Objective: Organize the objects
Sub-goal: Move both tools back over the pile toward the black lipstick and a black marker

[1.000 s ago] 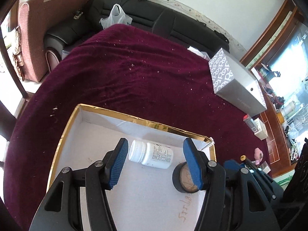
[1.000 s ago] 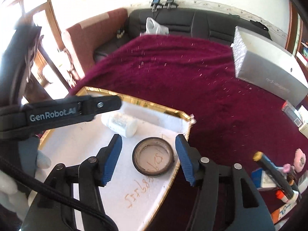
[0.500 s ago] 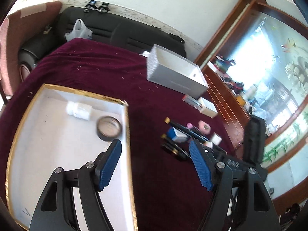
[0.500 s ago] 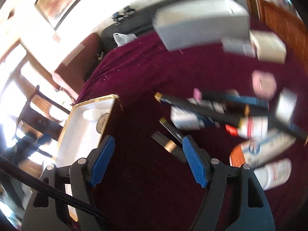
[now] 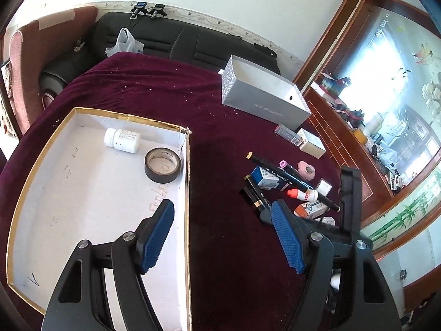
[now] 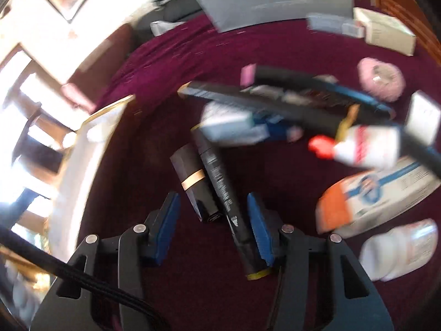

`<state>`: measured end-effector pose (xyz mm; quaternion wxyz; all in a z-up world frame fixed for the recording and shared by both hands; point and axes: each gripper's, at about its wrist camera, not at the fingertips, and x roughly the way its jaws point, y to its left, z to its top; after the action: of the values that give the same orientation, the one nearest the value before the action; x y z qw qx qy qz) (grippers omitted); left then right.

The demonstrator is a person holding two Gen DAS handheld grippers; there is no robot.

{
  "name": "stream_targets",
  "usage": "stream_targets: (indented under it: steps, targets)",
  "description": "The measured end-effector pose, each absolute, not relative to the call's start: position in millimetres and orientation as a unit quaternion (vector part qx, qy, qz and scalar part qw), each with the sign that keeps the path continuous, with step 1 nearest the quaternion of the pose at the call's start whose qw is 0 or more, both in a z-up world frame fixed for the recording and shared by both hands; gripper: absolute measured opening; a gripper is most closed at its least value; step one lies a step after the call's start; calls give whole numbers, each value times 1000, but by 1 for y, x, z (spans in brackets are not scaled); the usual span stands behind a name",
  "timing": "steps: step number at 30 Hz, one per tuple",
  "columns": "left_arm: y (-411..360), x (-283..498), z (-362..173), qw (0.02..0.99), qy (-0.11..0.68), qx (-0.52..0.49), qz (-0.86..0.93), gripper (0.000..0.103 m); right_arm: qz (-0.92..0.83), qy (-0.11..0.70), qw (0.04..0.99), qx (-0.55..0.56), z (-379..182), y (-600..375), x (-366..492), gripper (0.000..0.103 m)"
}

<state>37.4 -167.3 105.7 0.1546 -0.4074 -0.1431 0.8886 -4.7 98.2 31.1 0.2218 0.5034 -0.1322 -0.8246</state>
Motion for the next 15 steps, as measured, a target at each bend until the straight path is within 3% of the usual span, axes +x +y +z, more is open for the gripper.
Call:
stream_targets:
  steps: [3,7,12,15]
  targets:
    - [-155,31,102,155,-128,-416,887,67,-811,-114,261,512,31,87,7,50]
    - [-131,25,93,160,-91,-430,884,67,-847,-24,188,496,36,79,14,49]
    - [-117,22,86,167,-75,-445,877,67,-860,40,140,488,38,74,21,34]
    - [-112,19,83,162,-64,-451,875,67,-862,52,120,490,36,76,19,32]
